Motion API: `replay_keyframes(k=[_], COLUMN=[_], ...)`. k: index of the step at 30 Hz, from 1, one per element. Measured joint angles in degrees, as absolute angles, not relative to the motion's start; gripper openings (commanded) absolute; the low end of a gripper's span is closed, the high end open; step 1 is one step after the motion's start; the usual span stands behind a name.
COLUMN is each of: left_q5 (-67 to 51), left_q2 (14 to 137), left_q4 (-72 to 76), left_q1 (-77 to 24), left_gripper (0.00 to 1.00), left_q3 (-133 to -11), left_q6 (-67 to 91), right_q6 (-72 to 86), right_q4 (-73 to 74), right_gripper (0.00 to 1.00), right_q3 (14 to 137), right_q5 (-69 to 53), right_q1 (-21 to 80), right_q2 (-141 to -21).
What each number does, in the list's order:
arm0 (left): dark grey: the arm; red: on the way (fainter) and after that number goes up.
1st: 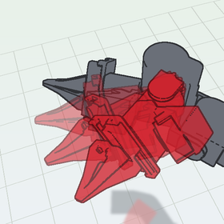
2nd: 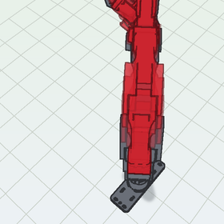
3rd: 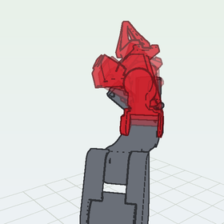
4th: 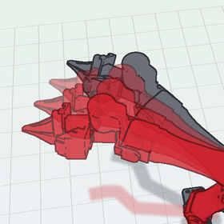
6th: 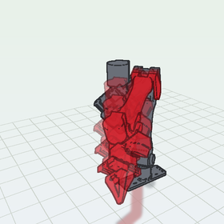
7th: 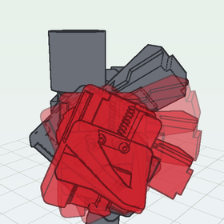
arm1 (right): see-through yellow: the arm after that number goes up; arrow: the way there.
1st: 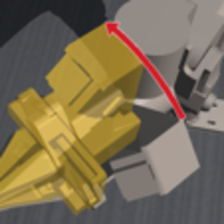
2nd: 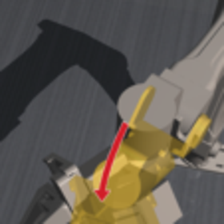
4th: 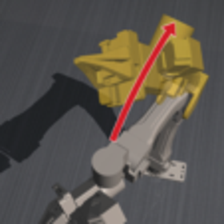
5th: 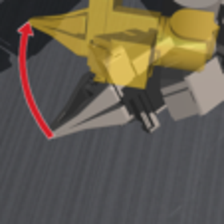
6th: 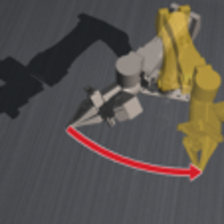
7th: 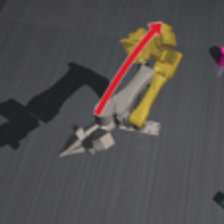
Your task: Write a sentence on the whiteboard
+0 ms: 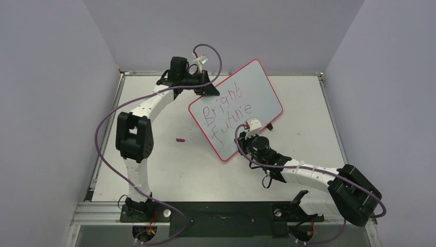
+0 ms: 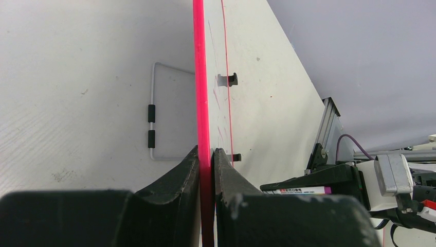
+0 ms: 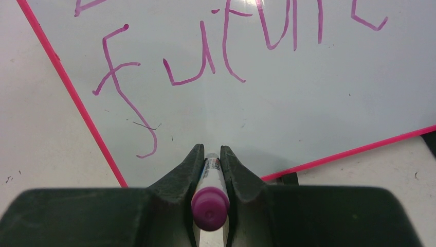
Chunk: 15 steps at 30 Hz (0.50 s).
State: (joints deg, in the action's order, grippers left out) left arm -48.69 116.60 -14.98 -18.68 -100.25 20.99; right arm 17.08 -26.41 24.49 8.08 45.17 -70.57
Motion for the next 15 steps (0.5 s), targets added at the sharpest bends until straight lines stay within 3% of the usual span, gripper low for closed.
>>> replay_keyframes(k=[15], left_q5=[-48.77], left_q2=[116.57], left_q4=[-14.79], left_q1=[-18.68], left_gripper=[0.00], left_q3=[-100.20], left_q6=[21.30], right_q6=[16.84], right_q4=[-26.09], right_gripper=[0.00], right_q3=[26.94], right_q5=[8.03], right_q1=[46.37], right_q2=[-73.71])
